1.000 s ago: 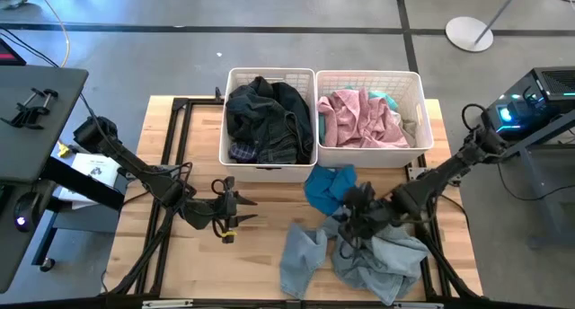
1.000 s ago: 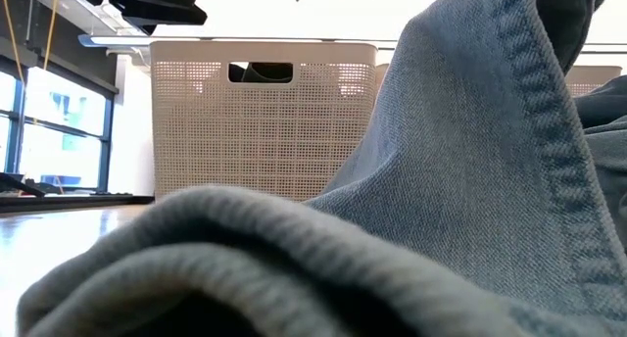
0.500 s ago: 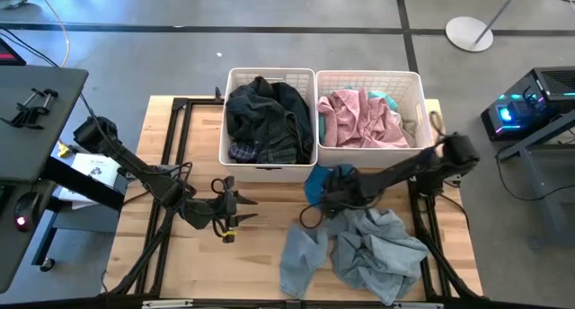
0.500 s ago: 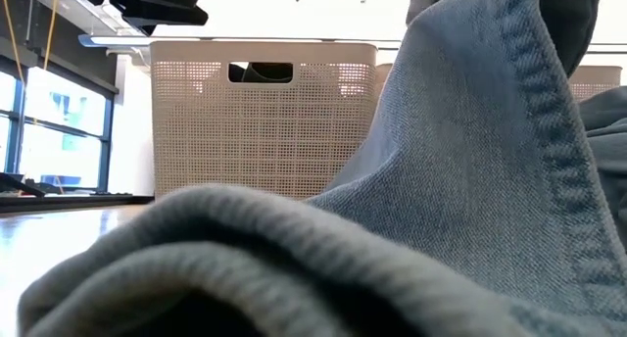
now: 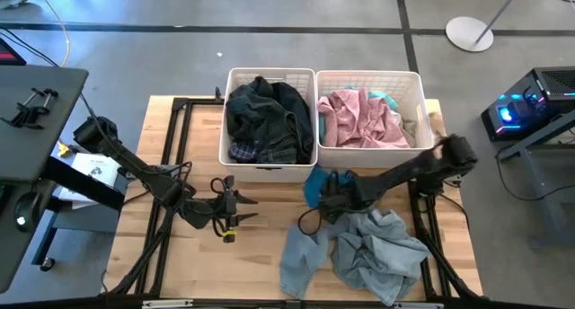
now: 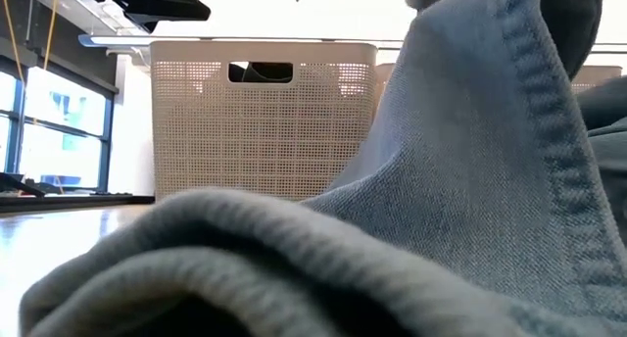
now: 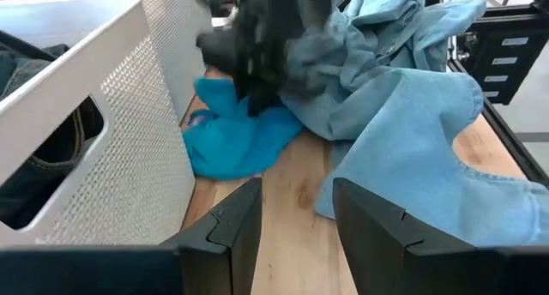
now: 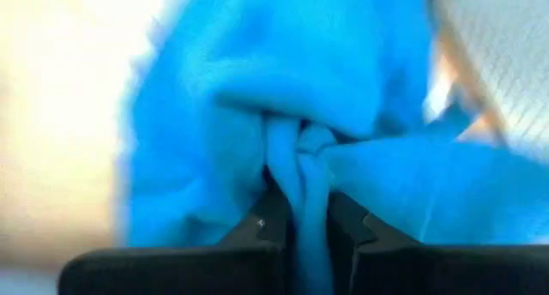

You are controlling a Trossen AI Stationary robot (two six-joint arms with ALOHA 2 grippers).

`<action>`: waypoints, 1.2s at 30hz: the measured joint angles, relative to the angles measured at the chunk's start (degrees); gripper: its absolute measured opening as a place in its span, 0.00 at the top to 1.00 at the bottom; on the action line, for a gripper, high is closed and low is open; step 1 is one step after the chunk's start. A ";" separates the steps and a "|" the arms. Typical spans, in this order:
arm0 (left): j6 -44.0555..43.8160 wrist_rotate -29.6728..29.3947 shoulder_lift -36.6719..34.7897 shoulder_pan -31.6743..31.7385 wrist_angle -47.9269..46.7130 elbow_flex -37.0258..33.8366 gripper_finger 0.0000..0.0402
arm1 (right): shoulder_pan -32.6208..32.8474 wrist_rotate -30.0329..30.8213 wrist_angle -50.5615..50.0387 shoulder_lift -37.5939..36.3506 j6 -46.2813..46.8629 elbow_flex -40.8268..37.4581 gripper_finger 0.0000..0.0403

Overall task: Sort clothes
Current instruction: Put the blue shirts into the right white bin

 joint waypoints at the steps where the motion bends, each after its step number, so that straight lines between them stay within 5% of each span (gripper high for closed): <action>1: 0.44 -0.06 -0.01 0.01 0.01 0.00 0.66 | 0.49 0.87 0.03 -2.35 -0.17 0.94 0.94; 6: 0.99 -0.33 0.00 0.01 -0.02 0.00 0.66 | 5.45 13.93 -0.67 -12.55 -0.60 4.95 0.98; 11: 1.03 -0.38 -0.01 0.01 0.01 0.00 0.66 | 12.89 39.18 0.78 -20.89 -6.03 10.76 0.98; 15: 1.03 -0.38 0.00 0.01 -0.01 0.00 0.66 | 16.18 59.89 4.95 -24.20 -21.97 16.17 0.99; 18: 1.05 -0.38 -0.01 0.01 -0.04 0.00 0.66 | 15.05 69.27 6.84 -26.00 -35.89 22.22 0.97; 22: 1.11 -0.38 0.01 0.01 -0.10 0.00 0.66 | 6.79 67.24 4.26 -27.57 -45.98 29.10 0.98; 25: 1.11 -0.38 -0.01 0.01 -0.12 0.00 0.66 | -2.85 62.12 -0.76 -29.31 -45.04 31.11 0.99; 30: 1.11 -0.38 0.01 0.01 -0.21 0.00 0.66 | -22.12 40.22 -19.96 -29.85 -26.47 31.05 0.99; 36: 1.11 -0.38 0.00 -0.01 -0.49 0.00 0.66 | -38.13 23.77 -40.08 -25.02 -10.67 25.43 0.99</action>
